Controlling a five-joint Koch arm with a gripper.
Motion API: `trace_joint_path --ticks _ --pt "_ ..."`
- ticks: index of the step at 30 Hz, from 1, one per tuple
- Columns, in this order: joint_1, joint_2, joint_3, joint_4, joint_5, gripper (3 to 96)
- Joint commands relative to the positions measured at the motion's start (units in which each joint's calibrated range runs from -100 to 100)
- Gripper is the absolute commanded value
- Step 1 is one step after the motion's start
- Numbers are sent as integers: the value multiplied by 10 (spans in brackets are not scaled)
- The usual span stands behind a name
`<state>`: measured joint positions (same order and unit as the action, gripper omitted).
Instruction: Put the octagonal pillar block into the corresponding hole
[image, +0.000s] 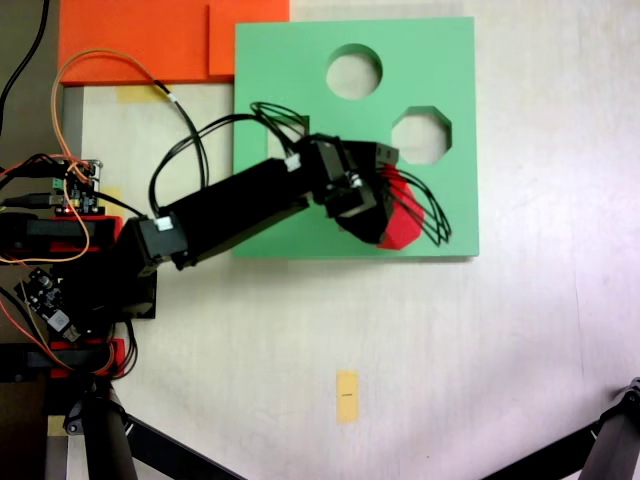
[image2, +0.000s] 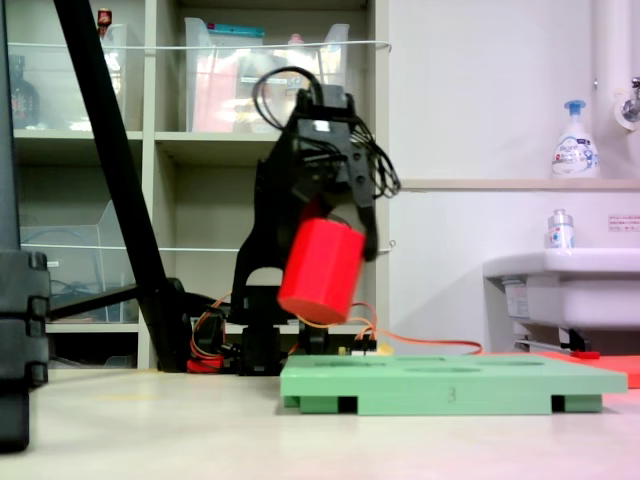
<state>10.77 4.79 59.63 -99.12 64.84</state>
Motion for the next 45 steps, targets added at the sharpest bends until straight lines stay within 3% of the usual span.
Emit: trace_joint_path --ticks 1,14,45 --pt "16 58 72 -9 36 432" --pt "38 164 73 -3 93 430" --pt "59 318 98 309 100 432"
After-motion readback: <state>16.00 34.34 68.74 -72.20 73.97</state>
